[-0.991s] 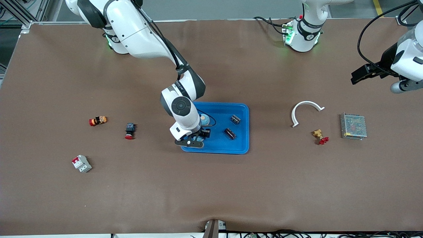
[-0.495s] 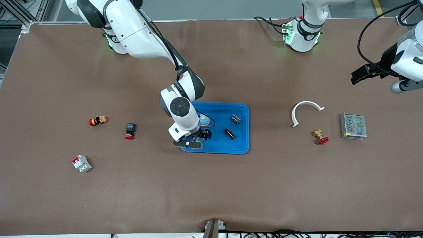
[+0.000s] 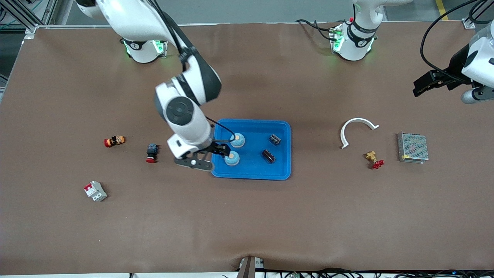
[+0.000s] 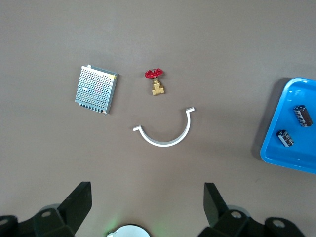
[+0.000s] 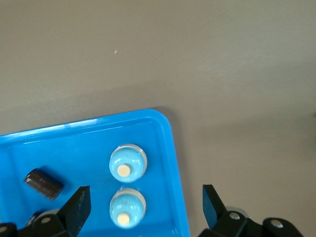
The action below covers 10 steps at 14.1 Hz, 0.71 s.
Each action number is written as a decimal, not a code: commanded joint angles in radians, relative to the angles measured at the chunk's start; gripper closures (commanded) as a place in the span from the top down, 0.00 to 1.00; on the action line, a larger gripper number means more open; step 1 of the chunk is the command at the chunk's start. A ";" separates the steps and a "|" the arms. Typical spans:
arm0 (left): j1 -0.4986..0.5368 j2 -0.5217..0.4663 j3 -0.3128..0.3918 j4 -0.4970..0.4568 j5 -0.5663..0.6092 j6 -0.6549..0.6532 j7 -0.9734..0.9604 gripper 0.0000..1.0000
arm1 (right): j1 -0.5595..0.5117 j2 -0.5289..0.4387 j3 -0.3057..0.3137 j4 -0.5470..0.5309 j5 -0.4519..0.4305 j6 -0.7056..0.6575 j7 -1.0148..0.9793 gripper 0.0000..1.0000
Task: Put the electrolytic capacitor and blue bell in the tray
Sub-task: 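Open the right gripper and lift it away from the button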
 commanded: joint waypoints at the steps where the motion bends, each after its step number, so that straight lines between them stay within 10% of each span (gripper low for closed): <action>1: 0.004 -0.022 -0.005 -0.010 -0.001 0.011 0.020 1.00 | -0.030 -0.184 0.014 -0.185 -0.016 0.004 -0.030 1.00; 10: -0.007 -0.031 -0.008 -0.013 -0.001 0.011 0.020 1.00 | -0.209 -0.520 0.014 -0.436 -0.073 -0.123 -0.271 1.00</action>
